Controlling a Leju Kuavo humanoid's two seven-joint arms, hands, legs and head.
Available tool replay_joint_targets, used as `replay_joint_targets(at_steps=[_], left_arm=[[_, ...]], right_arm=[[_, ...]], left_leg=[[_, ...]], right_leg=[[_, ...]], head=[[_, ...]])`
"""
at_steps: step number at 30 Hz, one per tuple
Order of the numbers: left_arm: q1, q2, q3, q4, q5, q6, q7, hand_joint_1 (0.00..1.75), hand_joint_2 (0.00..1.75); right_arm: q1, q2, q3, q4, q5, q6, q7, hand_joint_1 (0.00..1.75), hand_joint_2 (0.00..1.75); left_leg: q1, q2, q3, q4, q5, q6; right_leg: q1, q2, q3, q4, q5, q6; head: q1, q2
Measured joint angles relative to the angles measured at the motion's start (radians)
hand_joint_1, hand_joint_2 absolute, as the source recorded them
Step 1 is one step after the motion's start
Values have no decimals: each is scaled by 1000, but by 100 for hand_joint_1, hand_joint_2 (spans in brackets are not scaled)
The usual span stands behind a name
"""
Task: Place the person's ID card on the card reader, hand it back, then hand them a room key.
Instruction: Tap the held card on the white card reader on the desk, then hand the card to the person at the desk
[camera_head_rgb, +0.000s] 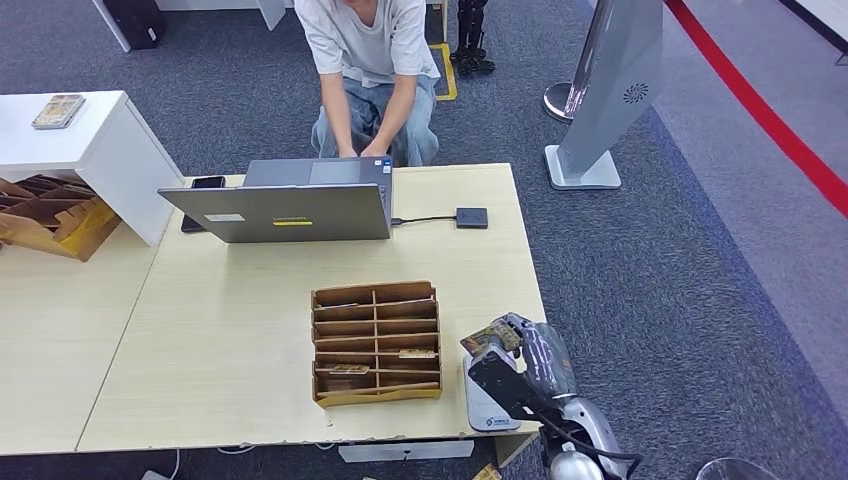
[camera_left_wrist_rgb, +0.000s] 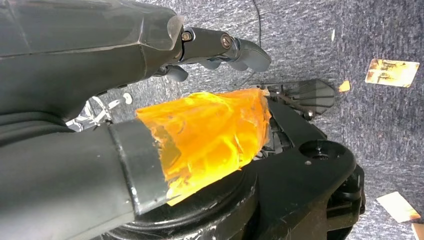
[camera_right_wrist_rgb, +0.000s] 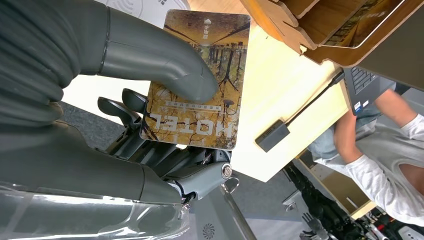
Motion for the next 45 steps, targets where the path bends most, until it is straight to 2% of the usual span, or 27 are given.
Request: replay_joint_targets(at_steps=[25, 29, 35, 45], left_arm=[[-1, 13, -3, -5, 32, 34, -65, 0, 0], [0, 24, 23, -6, 57, 72, -130, 0, 0], [2, 30, 101, -15, 156, 86, -180, 0, 0], [-7, 56, 163, -35, 186, 60, -204, 0, 0]], right_arm=[[-5, -4, 0, -2, -22, -9, 12, 175, 175], [0, -11, 0, -9, -30, -22, 17, 175, 175], [19, -18, -8, -19, -34, -42, 24, 175, 175], [19, -23, -9, -22, -34, -37, 27, 175, 175]], left_leg=[[0, 0, 0, 0, 0, 0], [0, 0, 0, 0, 0, 0], [0, 0, 0, 0, 0, 0], [0, 0, 0, 0, 0, 0]], right_leg=[[0, 0, 0, 0, 0, 0], [0, 0, 0, 0, 0, 0], [0, 0, -1, 0, 0, 0], [0, 0, 0, 0, 0, 0]], head=[[0, 0], [0, 0], [0, 0], [0, 0]])
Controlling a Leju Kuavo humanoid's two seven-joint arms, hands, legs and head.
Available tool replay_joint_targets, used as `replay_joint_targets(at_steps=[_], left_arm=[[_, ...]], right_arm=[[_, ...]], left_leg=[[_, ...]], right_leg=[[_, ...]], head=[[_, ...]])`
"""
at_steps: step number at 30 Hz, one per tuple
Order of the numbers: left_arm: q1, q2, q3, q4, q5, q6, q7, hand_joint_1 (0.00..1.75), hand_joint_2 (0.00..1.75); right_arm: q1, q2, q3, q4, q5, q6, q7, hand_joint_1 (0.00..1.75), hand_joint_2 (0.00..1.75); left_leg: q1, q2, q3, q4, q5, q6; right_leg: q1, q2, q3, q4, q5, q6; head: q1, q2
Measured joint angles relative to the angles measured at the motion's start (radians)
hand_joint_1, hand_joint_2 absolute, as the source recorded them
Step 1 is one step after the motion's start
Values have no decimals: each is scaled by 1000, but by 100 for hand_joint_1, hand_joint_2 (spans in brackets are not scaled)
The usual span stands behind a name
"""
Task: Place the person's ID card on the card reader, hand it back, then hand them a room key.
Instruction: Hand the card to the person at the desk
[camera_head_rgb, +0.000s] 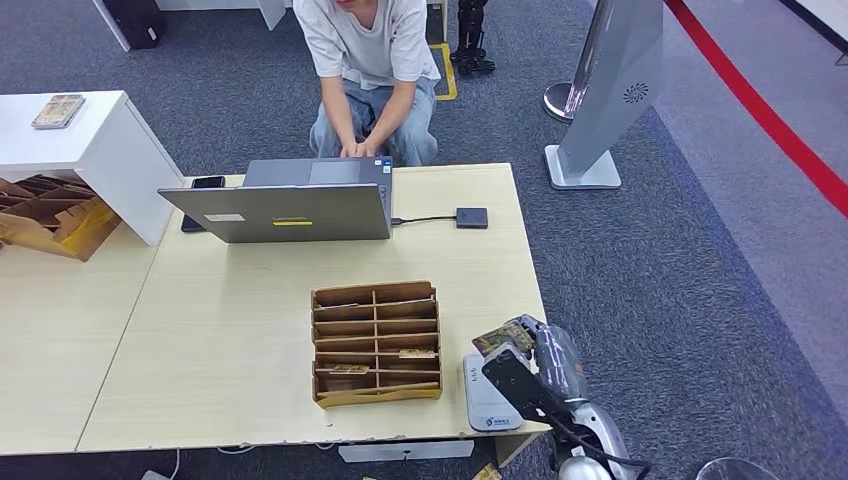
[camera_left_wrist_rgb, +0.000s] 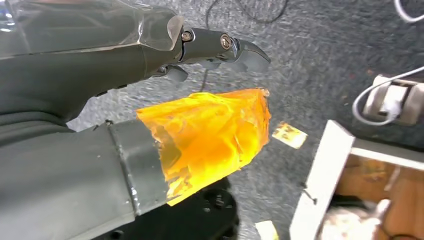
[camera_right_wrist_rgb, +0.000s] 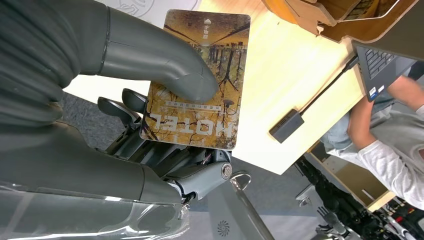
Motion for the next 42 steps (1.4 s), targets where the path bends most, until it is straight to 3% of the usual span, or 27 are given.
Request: replay_joint_targets(at_steps=[5, 11, 18, 23, 31, 42], left_arm=[[-34, 40, 42, -29, 21, -51, -15, 0, 0], [-57, 50, 57, -65, -58, -69, -88, 0, 0], [-76, 48, 8, -100, -258, 76, -106, 0, 0], [-64, 38, 3, -102, -223, 48, -90, 0, 0], [-17, 12, 126, -101, -65, -108, -100, 0, 0], [11, -34, 253, -92, -8, -140, -18, 0, 0]], right_arm=[[-26, 0, 6, 16, -9, 14, -3, 175, 175], [-36, 0, 10, 24, -16, 19, -3, 175, 175], [-37, 0, 10, 21, -15, 29, 3, 175, 175], [-31, -1, 11, 5, -12, 41, 7, 175, 175], [11, -9, 12, -25, -1, 36, 3, 175, 175], [34, -13, 26, -61, 16, 33, 17, 175, 175]], left_leg=[[0, 0, 0, 0, 1, 0], [0, 0, 0, 0, 1, 0], [0, 0, 0, 0, 1, 0], [0, 0, 0, 0, 1, 0], [0, 0, -1, 0, 0, 1], [0, 0, -1, 0, 1, 1]], right_leg=[[0, 0, 0, 0, 0, 0], [0, 0, 0, 0, 0, 0], [0, 0, 0, 0, 0, 0], [0, 0, 0, 0, 0, 0], [0, 0, -1, 0, 0, 0], [0, 0, -1, 0, 0, 0]], head=[[0, 0], [0, 0], [0, 0], [0, 0], [0, 0], [0, 0]])
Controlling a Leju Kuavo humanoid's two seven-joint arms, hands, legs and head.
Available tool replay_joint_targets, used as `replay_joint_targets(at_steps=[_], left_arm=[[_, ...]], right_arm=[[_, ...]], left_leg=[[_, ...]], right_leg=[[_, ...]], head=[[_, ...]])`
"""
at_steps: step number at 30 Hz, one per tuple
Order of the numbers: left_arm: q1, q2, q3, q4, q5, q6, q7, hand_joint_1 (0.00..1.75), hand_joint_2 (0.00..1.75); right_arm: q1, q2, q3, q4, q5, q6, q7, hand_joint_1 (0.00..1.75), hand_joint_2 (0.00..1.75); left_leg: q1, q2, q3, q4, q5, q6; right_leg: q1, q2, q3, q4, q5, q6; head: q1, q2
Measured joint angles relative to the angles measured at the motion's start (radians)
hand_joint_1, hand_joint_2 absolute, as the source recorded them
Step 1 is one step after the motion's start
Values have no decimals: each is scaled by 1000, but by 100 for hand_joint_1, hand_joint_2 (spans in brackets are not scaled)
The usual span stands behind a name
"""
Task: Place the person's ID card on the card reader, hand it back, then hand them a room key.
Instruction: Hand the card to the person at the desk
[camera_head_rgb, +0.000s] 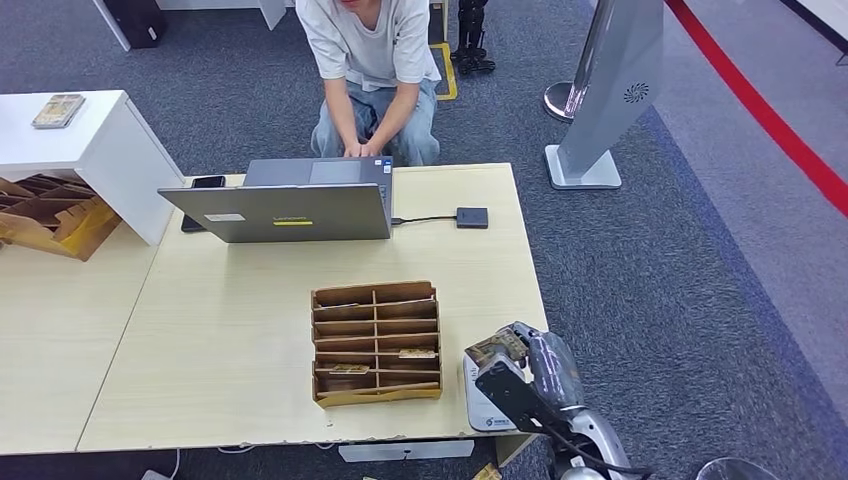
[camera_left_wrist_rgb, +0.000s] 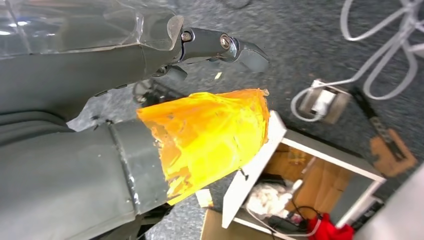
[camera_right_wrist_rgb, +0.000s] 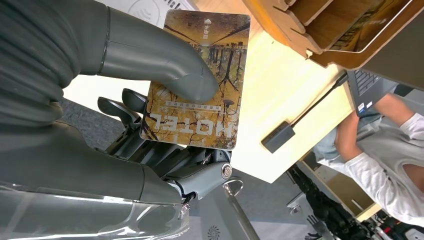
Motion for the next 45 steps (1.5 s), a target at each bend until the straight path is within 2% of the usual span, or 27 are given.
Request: replay_joint_targets(at_steps=[7, 15, 29, 45], left_arm=[[1, -32, 42, 3, -14, 23, 63, 0, 0], [0, -58, 64, 12, -32, 34, 92, 0, 0], [-2, -66, 71, 18, -77, 35, 106, 0, 0], [-5, -78, 71, 26, -117, 39, 114, 0, 0]], right_arm=[[1, 0, 8, -7, 7, 15, 31, 175, 175], [24, -13, 8, 10, -32, 56, 65, 175, 175], [19, -29, 8, 85, -93, 109, 92, 175, 175], [-36, -28, 15, 154, -112, 129, 83, 175, 175]], left_leg=[[0, 0, 0, 0, 0, 0], [0, 0, 0, 0, 0, 0], [0, 0, 0, 0, 0, 0], [0, 0, 0, 0, 0, 0]], right_leg=[[0, 0, 0, 0, 0, 0], [0, 0, 0, 0, 0, 0], [0, 0, 0, 0, 0, 0], [0, 0, 0, 0, 0, 0]], head=[[0, 0], [0, 0], [0, 0], [0, 0]])
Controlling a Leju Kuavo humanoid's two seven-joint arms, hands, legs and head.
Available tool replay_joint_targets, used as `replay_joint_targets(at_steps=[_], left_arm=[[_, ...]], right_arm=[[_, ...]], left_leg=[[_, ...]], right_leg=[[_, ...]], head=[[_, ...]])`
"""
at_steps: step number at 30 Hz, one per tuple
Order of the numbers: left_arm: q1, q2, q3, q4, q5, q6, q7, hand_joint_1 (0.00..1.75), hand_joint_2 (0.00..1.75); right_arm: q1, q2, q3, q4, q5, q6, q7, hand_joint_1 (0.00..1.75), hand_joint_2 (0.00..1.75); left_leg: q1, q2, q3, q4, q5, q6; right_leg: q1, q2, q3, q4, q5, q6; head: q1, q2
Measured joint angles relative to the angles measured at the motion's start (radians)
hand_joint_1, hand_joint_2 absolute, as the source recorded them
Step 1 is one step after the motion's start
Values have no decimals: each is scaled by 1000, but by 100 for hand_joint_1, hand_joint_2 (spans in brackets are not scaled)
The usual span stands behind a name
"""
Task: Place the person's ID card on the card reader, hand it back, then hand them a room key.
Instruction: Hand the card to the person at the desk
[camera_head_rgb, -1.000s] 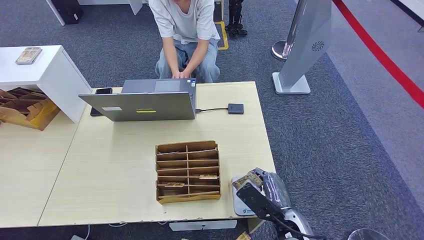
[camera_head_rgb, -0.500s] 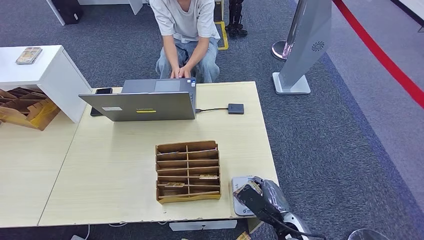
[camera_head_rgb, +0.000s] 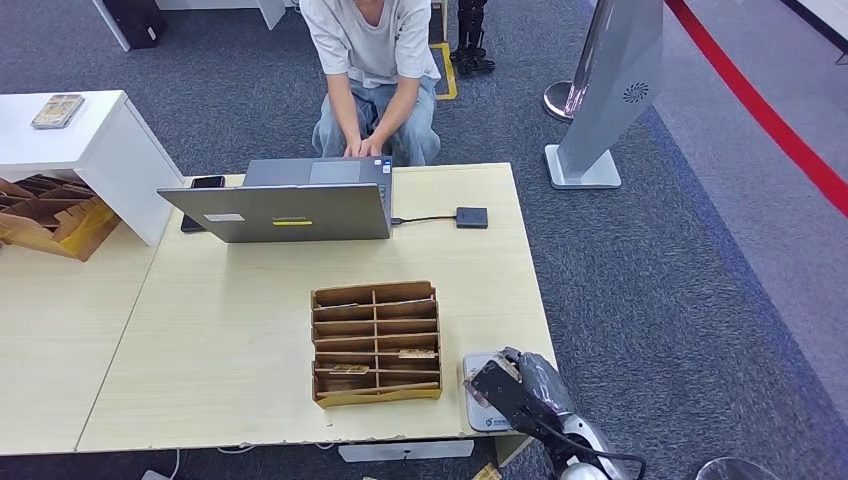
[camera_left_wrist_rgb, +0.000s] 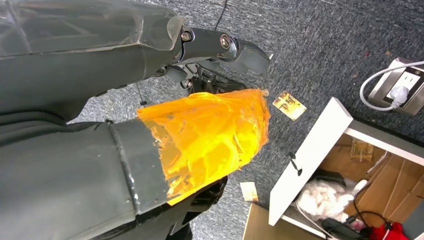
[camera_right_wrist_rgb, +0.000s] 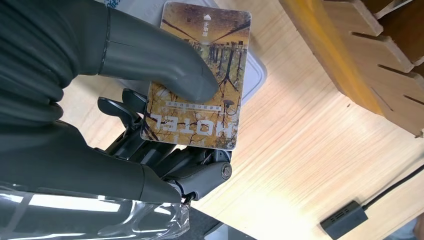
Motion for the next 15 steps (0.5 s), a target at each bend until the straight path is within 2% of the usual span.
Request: replay_joint_targets(at_steps=[15], left_arm=[[-2, -2, 0, 0, -36, 5, 12, 0, 0]], right_arm=[[-43, 22, -2, 94, 59, -21, 27, 175, 175]], left_leg=[[0, 0, 0, 0, 0, 0]], right_leg=[[0, 0, 0, 0, 0, 0]], head=[[0, 0]])
